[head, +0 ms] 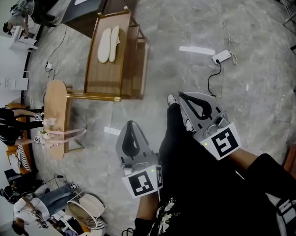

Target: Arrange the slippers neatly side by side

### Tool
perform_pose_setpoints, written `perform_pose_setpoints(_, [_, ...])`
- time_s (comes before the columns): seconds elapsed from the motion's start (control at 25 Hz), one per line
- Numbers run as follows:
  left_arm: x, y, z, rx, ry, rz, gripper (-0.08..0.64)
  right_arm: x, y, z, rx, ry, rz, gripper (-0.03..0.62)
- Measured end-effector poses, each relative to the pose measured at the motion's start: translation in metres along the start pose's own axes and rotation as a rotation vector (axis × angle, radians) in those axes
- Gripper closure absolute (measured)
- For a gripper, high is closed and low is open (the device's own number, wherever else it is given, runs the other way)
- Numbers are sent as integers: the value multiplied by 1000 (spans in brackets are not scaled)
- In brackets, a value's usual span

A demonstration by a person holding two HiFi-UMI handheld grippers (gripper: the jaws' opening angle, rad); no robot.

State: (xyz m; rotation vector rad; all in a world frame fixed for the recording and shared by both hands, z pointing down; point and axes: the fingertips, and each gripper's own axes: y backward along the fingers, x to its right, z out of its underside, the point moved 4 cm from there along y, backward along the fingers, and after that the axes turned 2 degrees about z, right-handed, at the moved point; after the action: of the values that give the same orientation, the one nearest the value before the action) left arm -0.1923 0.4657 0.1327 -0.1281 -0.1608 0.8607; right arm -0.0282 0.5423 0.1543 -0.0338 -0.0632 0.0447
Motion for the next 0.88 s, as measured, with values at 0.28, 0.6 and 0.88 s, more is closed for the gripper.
perform_pose_setpoints(0.28, [-5,3,-4,10,6,-30,557,1,-3,-5,1,5,-4,594])
perform_pose_setpoints(0.6, [-22,-3,2,31,21,-76,557,-3,-24,-6,20,44,-47,594])
perform_pose_setpoints(0.88, [-39,-29,2,65,39,-98,557,6,-52,-12,36,82,-73,594])
